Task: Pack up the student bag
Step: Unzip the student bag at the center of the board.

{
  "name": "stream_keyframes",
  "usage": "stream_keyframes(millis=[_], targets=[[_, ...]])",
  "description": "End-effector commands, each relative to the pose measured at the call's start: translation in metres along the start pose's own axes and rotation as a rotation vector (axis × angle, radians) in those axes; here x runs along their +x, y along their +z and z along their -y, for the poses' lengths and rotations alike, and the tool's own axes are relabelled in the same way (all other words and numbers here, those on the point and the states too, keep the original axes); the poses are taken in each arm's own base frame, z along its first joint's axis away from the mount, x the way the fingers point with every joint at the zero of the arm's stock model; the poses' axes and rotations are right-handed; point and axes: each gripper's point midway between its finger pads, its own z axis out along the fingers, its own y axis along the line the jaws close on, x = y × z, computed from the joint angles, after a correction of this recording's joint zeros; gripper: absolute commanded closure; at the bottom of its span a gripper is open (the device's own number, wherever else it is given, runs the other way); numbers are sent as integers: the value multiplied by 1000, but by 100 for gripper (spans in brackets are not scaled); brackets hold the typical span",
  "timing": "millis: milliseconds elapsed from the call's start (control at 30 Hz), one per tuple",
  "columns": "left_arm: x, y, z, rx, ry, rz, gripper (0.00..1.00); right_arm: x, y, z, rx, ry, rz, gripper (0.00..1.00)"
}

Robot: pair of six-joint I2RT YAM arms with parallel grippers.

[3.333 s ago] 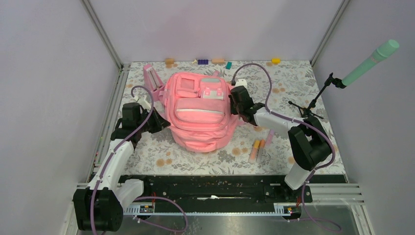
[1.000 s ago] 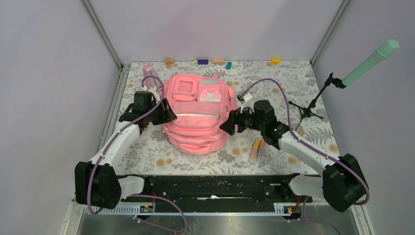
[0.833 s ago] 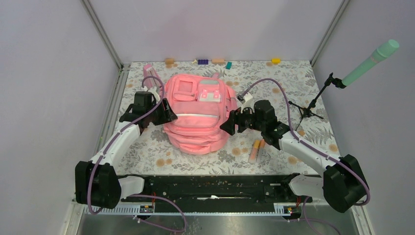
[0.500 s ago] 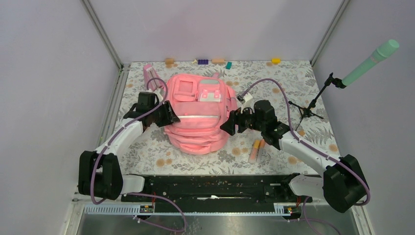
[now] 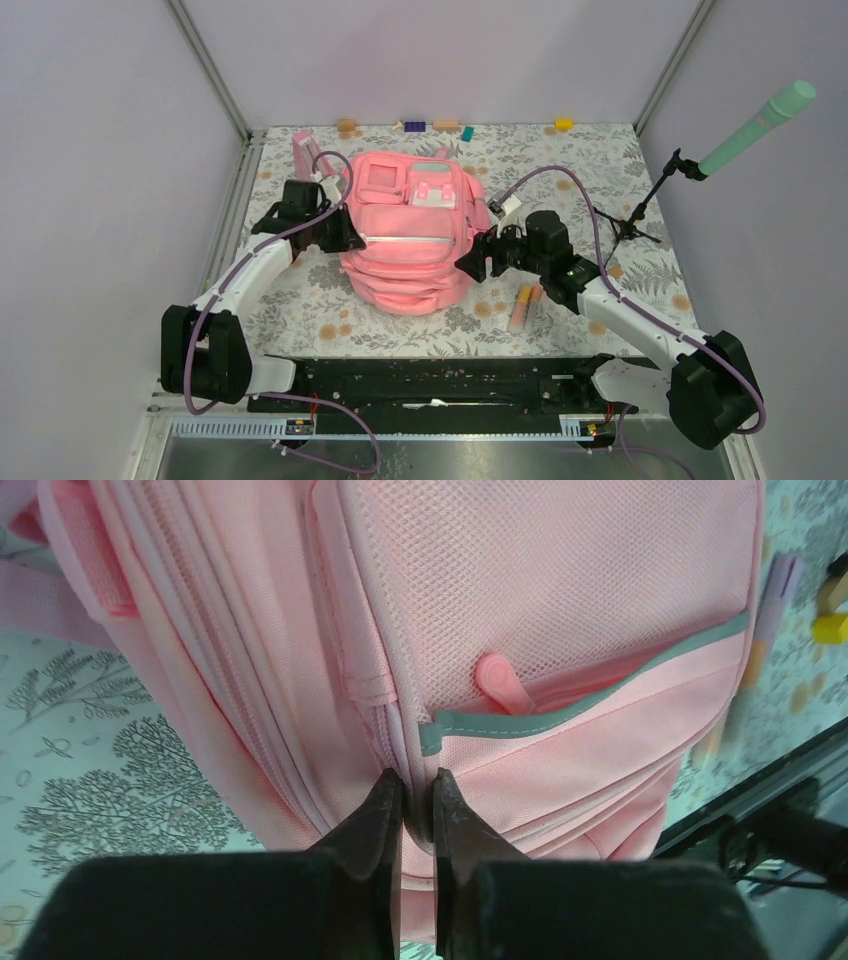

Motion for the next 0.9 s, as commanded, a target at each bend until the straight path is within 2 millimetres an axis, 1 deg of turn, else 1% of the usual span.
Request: stream_keyframes(millis=[0,67,167,267,333,400,533,633,733,867], targets=[[-8,-15,22,63,246,-8,100,-3,-6,10,59,-56,21,26],[0,-16,22,49,297,-44,100,0,-5,14,72,-65,22,26],[13,-17,33,102,343,-93,100,5,-2,19,79,-83,17,26],[19,-19,40,149,376,-114,100,9,3,22,78,-103,14,26],[17,-21,34,115,388,-116,100,10,7,21,54,-117,19,26],[13,-21,25,64,384,-114,100,10,11,19,34,-112,24,25],[4,-24,5,-12,331,-89,100,5,22,19,16,-95,27,22],[0,-26,1,-36,320,-67,100,-2,35,22,10,-82,15,21],[-1,-26,-1,-47,316,-56,100,-4,49,24,-10,-68,-9,20],[-1,-27,-3,-57,312,-54,100,-8,60,25,-26,-63,-4,19]])
